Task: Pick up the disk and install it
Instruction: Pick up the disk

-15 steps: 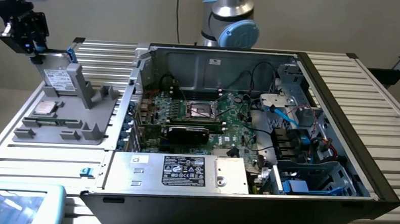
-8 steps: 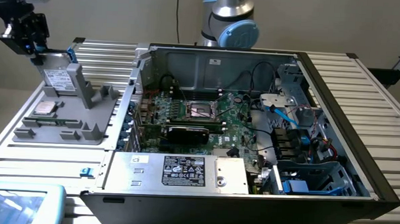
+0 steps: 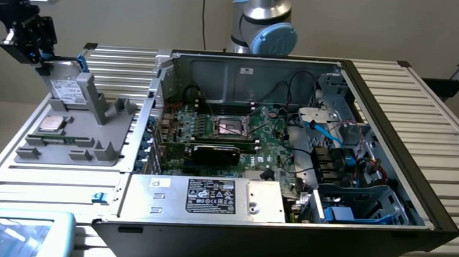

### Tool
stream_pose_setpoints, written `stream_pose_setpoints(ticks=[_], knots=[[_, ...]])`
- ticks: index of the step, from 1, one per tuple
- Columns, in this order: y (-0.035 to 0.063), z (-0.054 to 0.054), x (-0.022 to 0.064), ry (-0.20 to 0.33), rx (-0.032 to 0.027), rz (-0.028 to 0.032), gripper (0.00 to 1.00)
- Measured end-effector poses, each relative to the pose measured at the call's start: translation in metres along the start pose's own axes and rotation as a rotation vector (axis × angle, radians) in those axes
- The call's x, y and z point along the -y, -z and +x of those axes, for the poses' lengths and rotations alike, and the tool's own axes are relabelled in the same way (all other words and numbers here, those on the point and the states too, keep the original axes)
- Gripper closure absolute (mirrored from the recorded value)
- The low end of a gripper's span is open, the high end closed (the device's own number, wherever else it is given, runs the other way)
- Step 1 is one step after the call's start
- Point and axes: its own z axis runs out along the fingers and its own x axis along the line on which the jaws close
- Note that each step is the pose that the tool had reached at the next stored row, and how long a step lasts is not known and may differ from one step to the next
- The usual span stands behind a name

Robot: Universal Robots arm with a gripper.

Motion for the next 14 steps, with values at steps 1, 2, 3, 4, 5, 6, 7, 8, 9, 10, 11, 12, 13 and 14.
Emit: stream_pose_setpoints(ticks=[1, 2, 3, 4, 5, 6, 7, 8, 9, 10, 11, 12, 13, 14], knots=[[0.0000, 0.0000, 0.0000, 0.000, 0.0000, 0.0001, 0.54], [-0.0002, 0.0000, 0.0000, 0.000, 0.0000, 0.0000, 0.54], [-0.0003, 0.0000, 0.0000, 0.000, 0.0000, 0.0000, 0.54], [-0.0003, 0.0000, 0.0000, 0.000, 0.0000, 0.0000, 0.54], [-0.0004, 0.0000, 0.0000, 0.000, 0.0000, 0.0000, 0.54], [-0.0005, 0.0000, 0.0000, 0.000, 0.0000, 0.0000, 0.54], [-0.0006, 0.0000, 0.0000, 0.000, 0.0000, 0.0000, 0.54], [-0.0008, 0.0000, 0.0000, 0.000, -0.0001, 0.0000, 0.56], [-0.0009, 0.0001, 0.0001, 0.000, -0.0005, 0.0000, 0.56], [-0.0010, 0.0000, 0.0001, 0.000, 0.0000, 0.0000, 0.62], [-0.0011, 0.0001, 0.0001, 0.000, 0.0000, 0.0001, 0.62], [-0.0012, 0.0001, 0.0001, 0.000, 0.0000, 0.0001, 0.63], [-0.0014, 0.0001, 0.0001, 0.000, 0.0000, 0.0001, 0.63], [-0.0015, 0.0001, 0.0001, 0.000, 0.0000, 0.0002, 0.63]])
